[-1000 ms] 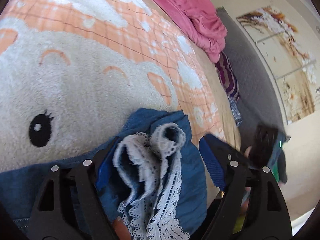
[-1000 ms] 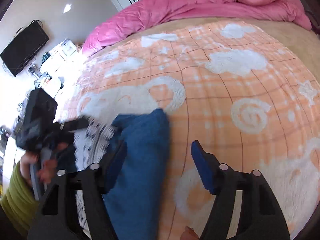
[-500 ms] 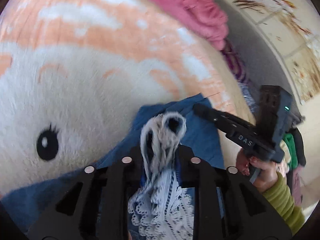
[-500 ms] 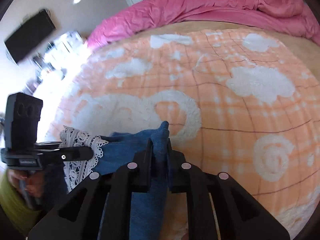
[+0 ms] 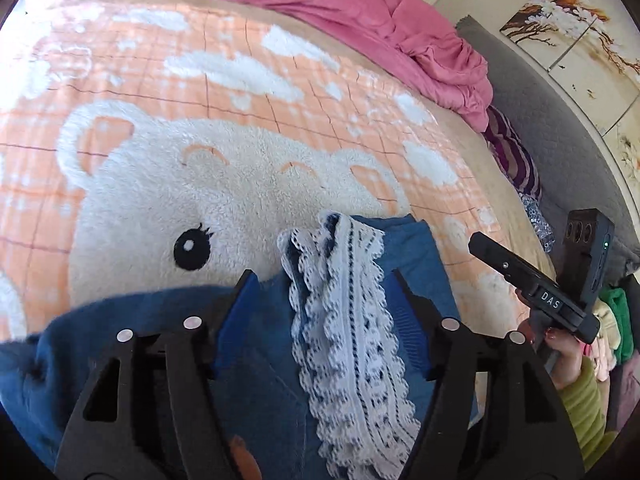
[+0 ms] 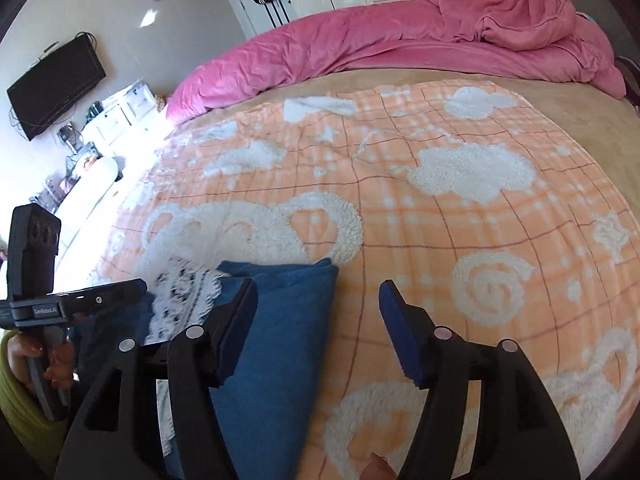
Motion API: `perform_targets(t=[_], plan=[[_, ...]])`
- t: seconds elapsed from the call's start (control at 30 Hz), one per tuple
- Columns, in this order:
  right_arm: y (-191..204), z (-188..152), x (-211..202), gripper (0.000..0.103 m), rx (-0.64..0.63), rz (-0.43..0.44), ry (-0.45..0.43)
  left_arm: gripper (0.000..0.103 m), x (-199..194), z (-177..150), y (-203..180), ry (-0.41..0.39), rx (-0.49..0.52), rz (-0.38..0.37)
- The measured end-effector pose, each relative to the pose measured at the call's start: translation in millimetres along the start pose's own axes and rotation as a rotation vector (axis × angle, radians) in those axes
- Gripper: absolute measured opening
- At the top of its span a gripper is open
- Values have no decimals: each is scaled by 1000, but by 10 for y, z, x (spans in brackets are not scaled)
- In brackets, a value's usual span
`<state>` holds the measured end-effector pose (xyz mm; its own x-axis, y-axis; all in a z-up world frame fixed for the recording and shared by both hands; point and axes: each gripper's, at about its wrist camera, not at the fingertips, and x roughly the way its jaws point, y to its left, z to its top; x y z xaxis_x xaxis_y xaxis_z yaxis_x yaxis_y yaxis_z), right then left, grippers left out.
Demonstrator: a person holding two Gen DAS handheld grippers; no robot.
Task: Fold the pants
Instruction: 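Fold the lace edge over the pants with the left tool while the right tool releases, then release the lace edge with the left tool and pull both tools back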
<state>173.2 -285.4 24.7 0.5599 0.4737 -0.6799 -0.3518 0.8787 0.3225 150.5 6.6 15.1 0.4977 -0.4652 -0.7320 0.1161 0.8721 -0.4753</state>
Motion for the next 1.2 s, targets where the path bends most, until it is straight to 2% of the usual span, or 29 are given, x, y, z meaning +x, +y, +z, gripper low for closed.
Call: perform_targets(t=[0.17,0.27,0.5,0.73,0.9,0.93,0.97,1.03,1.13,1.2], plan=[[223,-135,-244,70,-84,30,-13,64,-295,-364,-175,-59,-8,7],[312,-285,-310,72,-123,18,11,64,-392,-610,-209,-56,-49,-22],[396,-619,-394,72,-167,-9,50,64,-526,-903,-261,-49,-79,-1],[478,-913,-379,77,-128,21,94,64,-317,-1157,-226,43,-167,-63],[489,-1022,-367,79,-110,10,105,63,-207,-1195,-278,24,-176,0],[495,-1032,-347,79,-115,-1,108,52,-180,-1201,-282,16,-182,7],[502,-1035,-317,79,-122,-16,115,34,-138,-1200,-292,15,-185,4],[502,-1040,-264,79,-135,-34,124,20,-57,-1196,-279,15,-201,-2],[504,-1076,-179,79,-150,-51,156,12,-77,-1210,-266,13,-191,-7],[529,-1087,-214,79,-167,-58,149,11,-195,-1248,-357,6,-125,21]])
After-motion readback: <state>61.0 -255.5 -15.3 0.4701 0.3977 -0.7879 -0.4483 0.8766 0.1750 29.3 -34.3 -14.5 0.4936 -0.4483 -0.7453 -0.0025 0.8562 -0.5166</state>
